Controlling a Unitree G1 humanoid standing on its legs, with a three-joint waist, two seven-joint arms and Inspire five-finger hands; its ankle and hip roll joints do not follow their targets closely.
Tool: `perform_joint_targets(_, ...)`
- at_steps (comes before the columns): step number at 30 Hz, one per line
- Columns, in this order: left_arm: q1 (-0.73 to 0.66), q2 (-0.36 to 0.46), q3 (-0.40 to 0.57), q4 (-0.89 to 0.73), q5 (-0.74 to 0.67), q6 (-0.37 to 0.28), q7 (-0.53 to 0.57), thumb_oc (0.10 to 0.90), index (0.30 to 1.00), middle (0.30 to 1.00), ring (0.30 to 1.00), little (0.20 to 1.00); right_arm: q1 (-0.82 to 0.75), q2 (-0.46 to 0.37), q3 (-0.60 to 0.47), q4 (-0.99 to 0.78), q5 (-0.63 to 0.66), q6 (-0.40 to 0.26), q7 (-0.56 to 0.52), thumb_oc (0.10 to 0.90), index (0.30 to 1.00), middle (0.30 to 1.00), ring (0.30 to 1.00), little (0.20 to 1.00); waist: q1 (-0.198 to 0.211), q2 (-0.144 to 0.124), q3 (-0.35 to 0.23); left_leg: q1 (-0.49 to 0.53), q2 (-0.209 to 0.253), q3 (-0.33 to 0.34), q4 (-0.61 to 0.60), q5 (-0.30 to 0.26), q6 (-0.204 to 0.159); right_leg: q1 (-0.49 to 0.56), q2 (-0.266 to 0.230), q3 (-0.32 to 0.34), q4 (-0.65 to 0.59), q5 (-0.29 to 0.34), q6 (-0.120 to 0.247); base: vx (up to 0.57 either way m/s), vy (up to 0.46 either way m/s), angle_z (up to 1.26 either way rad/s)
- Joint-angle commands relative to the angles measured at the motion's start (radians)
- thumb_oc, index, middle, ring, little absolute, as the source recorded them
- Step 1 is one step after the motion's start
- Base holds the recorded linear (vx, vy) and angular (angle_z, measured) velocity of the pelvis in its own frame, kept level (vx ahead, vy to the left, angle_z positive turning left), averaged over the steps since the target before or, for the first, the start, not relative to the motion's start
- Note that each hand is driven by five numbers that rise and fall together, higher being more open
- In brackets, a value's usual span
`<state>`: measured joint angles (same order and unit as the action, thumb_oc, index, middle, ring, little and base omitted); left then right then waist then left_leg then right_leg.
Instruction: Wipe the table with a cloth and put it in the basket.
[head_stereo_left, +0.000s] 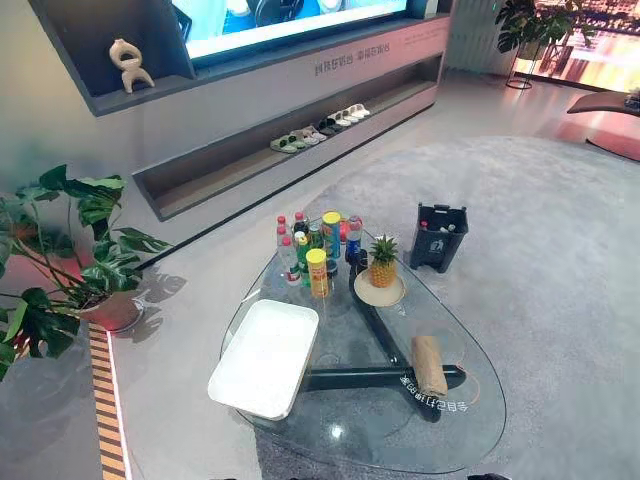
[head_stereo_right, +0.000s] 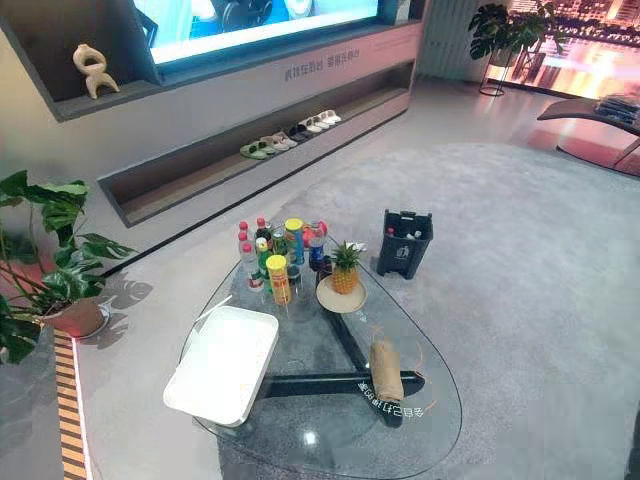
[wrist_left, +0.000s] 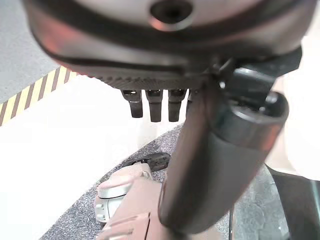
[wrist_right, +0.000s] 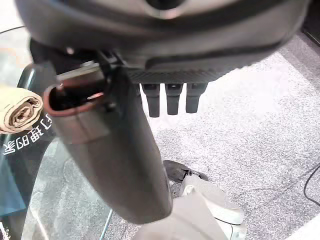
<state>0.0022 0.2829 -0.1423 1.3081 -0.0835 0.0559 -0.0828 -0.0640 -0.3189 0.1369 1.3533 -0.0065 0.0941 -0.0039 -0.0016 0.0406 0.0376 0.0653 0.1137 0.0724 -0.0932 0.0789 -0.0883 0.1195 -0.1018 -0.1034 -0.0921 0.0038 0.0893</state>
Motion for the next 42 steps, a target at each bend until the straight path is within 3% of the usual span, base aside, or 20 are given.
perform_joint_targets(1,-0.086,0.033,0.013,0.06,0.01,-0.005,-0.001,0.8,0.9,0.9,0.9,0.9,-0.055,-0.02,0.002,0.049,0.007,-0.002,-0.012,0.8,0.9,0.9,0.9,0.9,0.018,-0.042,0.033,0.05,0.015,-0.044,0.006,-0.093,-0.011,0.005,-0.067,-0.014,0.005,0.012,0.047,0.25,0.022,-0.34)
perform_joint_targets(42,-0.064,0.036,0.043,0.067,-0.021,-0.027,0.017,0.8,0.9,0.9,0.9,0.9,-0.052,-0.026,-0.003,0.056,-0.015,0.023,-0.022,0.8,0.9,0.9,0.9,0.9,0.035,-0.05,0.034,0.04,0.007,-0.055,0.006,-0.086,-0.009,-0.009,-0.059,-0.013,0.005,0.023,0.047,0.0,0.001,0.0)
